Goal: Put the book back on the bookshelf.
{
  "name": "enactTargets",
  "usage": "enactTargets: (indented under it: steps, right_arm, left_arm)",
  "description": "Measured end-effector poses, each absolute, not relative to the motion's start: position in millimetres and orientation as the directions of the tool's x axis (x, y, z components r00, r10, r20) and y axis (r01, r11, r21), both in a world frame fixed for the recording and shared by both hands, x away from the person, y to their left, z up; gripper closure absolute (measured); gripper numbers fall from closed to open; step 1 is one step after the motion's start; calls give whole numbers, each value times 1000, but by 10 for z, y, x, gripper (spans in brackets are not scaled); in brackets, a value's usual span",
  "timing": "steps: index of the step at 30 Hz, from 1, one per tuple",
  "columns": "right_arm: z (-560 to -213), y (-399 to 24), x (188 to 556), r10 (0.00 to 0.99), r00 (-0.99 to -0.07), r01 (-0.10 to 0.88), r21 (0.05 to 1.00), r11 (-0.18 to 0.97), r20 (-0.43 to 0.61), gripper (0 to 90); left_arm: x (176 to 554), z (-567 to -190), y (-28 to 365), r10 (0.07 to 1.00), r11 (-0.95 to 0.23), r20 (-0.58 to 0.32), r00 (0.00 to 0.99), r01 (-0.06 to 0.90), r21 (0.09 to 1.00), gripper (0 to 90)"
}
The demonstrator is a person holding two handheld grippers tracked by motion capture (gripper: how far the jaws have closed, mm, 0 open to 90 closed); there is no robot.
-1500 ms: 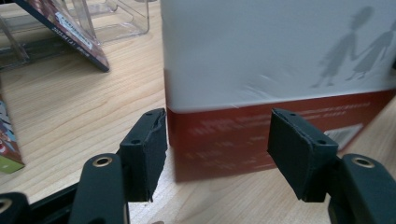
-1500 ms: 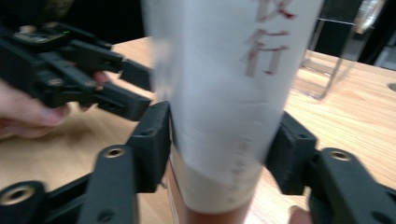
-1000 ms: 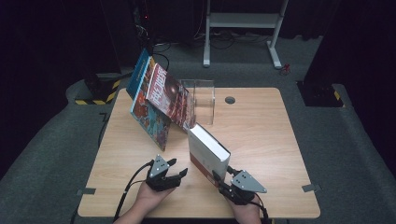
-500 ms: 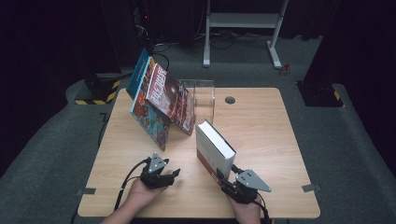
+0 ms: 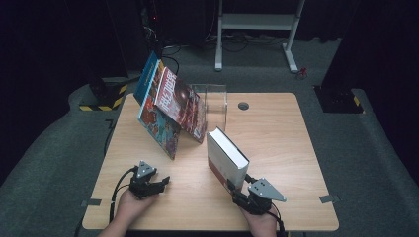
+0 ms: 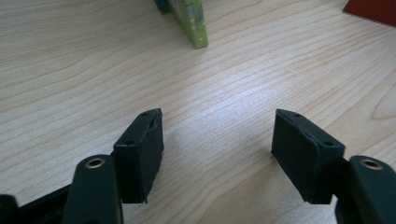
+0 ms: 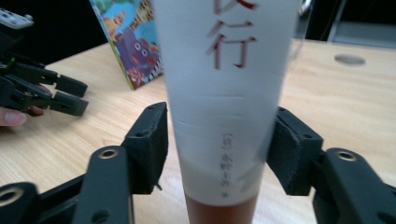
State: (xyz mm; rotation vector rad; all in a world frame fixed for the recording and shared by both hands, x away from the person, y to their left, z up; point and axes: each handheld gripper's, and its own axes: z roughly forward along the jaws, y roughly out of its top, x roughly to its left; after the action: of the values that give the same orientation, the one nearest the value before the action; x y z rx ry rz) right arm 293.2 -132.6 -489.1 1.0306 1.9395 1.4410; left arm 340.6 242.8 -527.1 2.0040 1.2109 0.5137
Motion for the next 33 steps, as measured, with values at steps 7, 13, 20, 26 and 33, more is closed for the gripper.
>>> enactTargets:
  steps: [7, 13, 20, 26, 33]
  right_arm:
    - [-4797, -1271, 2987, 830, -558, 262, 952, 157, 17, 361]
    - [-4697, -1219, 3050, 831, -555, 264, 953, 148, 25, 314]
    - [-4663, -1145, 3032, 831, -556, 255, 948, 189, -16, 385]
    - [-4642, -1177, 3029, 832, -555, 265, 949, 171, 5, 456]
    - [-4640, -1195, 3038, 831, -556, 271, 950, 157, 21, 494]
  left_arm:
    - [3396, -5275, 2382, 863, -340, 4, 506, 573, 746, 285]
    - [3398, -5274, 2386, 859, -345, 4, 512, 572, 745, 280]
    - [3399, -5274, 2387, 858, -347, 6, 514, 571, 744, 276]
    - [3398, -5275, 2383, 859, -344, 3, 512, 572, 744, 276]
    - [3398, -5275, 2383, 859, -344, 3, 511, 572, 744, 276]
